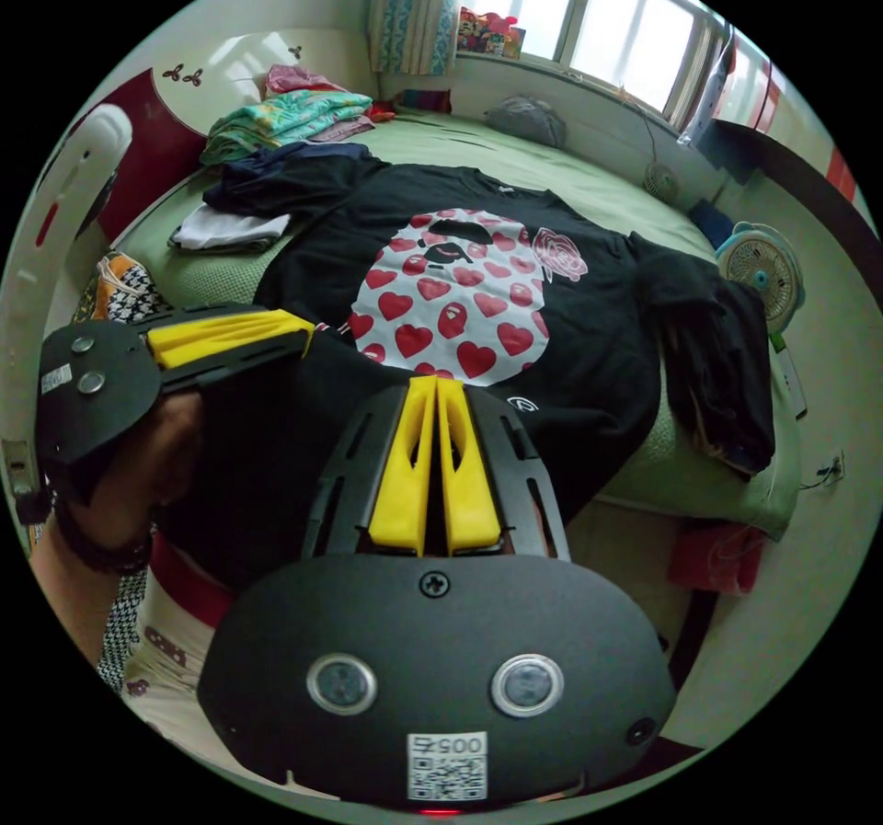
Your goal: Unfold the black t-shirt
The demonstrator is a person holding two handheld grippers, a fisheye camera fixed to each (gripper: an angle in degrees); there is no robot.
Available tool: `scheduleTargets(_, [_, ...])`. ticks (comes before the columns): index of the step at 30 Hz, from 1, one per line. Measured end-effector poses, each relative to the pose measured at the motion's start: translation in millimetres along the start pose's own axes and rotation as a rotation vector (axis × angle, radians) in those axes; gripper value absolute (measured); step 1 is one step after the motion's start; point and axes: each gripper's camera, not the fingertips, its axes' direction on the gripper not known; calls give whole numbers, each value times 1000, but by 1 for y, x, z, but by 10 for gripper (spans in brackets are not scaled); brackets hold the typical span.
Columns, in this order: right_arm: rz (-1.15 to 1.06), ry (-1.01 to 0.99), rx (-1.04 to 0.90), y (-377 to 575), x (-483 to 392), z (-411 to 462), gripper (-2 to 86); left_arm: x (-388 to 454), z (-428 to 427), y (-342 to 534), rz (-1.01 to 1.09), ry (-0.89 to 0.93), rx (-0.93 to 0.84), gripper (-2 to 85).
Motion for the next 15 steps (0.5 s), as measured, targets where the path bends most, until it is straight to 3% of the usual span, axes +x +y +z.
scheduleTargets(15, [-7,16,0,-39,-18,4,-13,-56,-20,-14,-1,2,0,-6])
